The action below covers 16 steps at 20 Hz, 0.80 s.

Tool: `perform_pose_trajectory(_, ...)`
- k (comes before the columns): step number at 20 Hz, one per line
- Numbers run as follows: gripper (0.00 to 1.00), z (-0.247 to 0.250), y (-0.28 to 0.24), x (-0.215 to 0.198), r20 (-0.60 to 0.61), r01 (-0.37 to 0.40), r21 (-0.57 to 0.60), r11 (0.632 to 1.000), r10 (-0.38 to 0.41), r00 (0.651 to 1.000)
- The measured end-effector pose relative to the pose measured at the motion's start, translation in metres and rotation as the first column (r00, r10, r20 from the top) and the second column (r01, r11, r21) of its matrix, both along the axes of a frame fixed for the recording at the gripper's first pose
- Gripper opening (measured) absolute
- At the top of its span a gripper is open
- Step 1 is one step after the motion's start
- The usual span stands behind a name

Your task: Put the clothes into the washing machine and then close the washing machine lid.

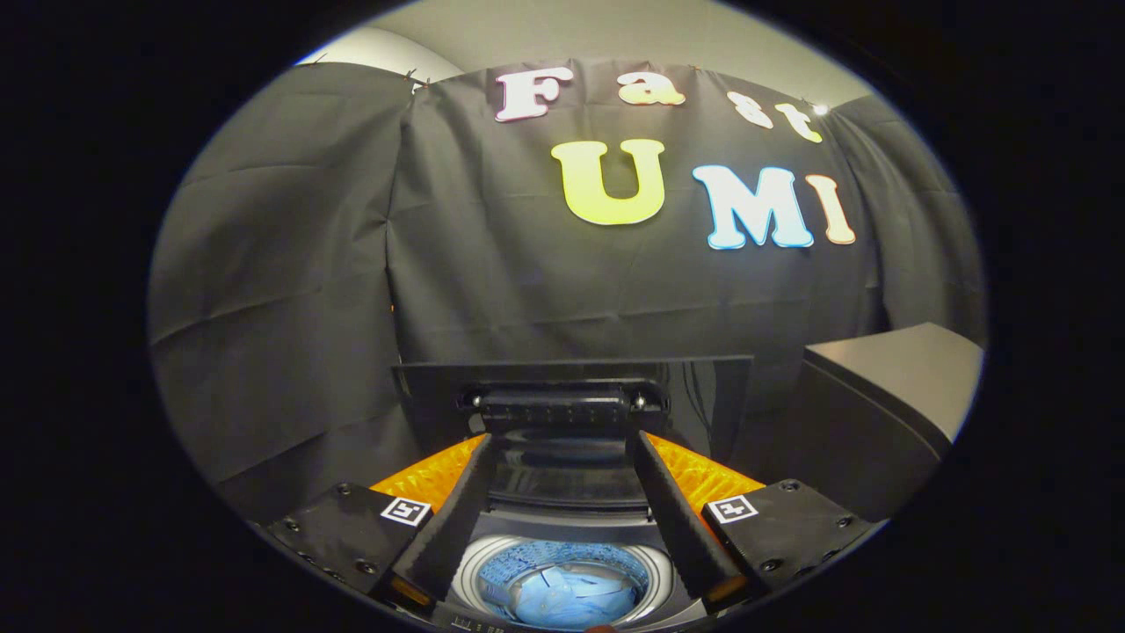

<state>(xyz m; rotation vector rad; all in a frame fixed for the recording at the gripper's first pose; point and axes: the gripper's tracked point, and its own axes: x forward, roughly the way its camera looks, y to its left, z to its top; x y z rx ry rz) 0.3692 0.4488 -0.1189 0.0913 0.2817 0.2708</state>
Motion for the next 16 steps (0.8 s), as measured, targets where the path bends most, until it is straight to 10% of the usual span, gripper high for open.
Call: perform_pose_trajectory(16,0.98,0.035,0.025,0.095,0.027,0.044,-0.024,0.999,-0.043,0.999)
